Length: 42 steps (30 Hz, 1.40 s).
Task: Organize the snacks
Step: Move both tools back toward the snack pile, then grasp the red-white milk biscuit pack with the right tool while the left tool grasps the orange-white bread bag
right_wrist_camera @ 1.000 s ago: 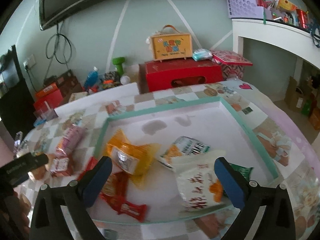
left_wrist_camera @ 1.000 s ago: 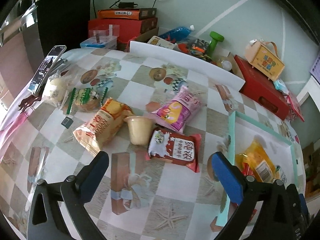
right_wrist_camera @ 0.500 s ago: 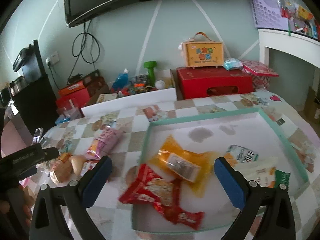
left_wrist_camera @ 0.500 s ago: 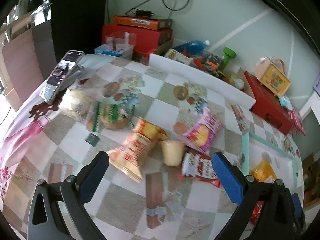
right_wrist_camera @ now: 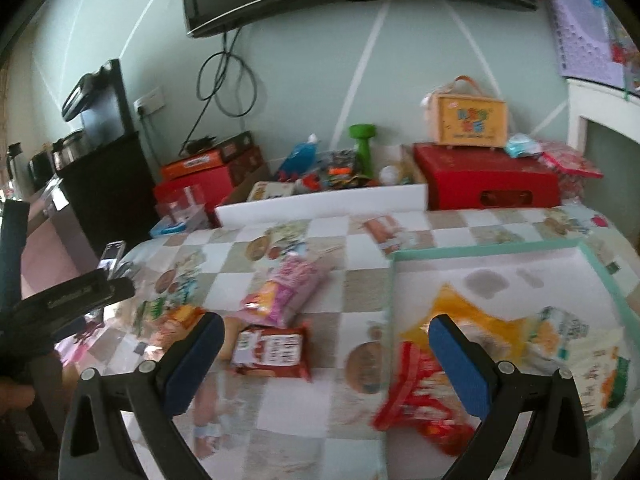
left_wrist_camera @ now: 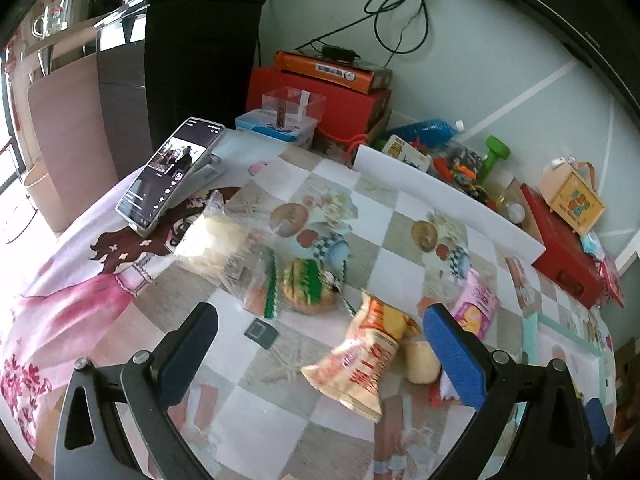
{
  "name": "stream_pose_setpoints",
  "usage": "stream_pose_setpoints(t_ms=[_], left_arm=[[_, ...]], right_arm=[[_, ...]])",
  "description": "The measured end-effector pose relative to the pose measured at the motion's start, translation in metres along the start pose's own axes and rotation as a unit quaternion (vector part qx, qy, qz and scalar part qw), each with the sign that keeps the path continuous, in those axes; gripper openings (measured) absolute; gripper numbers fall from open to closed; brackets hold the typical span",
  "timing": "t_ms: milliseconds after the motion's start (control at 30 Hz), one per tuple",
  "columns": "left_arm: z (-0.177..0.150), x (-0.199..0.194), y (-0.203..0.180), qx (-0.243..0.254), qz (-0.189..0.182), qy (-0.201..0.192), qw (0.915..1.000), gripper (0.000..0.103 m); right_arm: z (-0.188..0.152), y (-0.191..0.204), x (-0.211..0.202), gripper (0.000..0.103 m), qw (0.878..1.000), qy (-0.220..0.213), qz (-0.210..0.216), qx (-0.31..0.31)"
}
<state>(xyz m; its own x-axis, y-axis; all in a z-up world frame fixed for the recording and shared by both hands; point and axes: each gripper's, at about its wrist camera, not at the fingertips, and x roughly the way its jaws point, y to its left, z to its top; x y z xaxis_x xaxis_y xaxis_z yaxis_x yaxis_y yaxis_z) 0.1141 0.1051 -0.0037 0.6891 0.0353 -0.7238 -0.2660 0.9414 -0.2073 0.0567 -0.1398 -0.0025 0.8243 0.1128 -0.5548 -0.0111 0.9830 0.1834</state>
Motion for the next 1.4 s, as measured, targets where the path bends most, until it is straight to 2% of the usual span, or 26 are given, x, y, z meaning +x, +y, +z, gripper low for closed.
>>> stream_pose_setpoints(t_ms=[67,200,333,467,767,933,1033,1133,1267,1400], left_arm=[[0.002,0.002,0.004,-0.003,-0.003,-0.005,1.0,0.102],[0.004,0.006,0.006,0.006,-0.006,-0.019,0.9998,0.102],[0.005,0.014,0.006,0.016,-0.017,-0.02,0.9995,0.102],[0.004,0.022,0.003,0.031,-0.019,-0.013,0.9993,0.102],[-0.007,0.05,-0.005,0.055,-0.011,0.043,0.9975,0.102],[-0.013,0.056,-0.015,0.07,-0.012,0.06,0.9957,0.101],[-0.016,0.058,-0.023,0.086,-0.009,0.064,0.9942,0.088],[-0.019,0.059,-0.029,0.096,-0.021,0.075,0.9923,0.078],[-0.022,0.06,-0.032,0.099,-0.028,0.086,0.991,0.062],[-0.024,0.063,-0.032,0.094,-0.032,0.094,0.9906,0.059]], right_arm=[[-0.001,0.009,0.012,0.103,1.0,0.028,0.011,0.004],[-0.007,0.018,0.028,0.103,0.998,0.058,0.025,0.011],[-0.008,0.031,0.048,0.103,0.996,0.089,0.006,-0.002],[-0.007,0.041,0.064,0.103,0.995,0.102,0.006,-0.014],[-0.014,0.047,0.096,0.103,0.989,0.14,-0.005,-0.037],[-0.02,0.049,0.105,0.102,0.986,0.154,-0.012,-0.057],[-0.022,0.05,0.108,0.098,0.985,0.158,-0.013,-0.064],[-0.024,0.046,0.11,0.098,0.985,0.165,-0.011,-0.057],[-0.025,0.038,0.111,0.089,0.984,0.172,-0.016,-0.049],[-0.026,0.032,0.111,0.086,0.983,0.175,-0.021,-0.047]])
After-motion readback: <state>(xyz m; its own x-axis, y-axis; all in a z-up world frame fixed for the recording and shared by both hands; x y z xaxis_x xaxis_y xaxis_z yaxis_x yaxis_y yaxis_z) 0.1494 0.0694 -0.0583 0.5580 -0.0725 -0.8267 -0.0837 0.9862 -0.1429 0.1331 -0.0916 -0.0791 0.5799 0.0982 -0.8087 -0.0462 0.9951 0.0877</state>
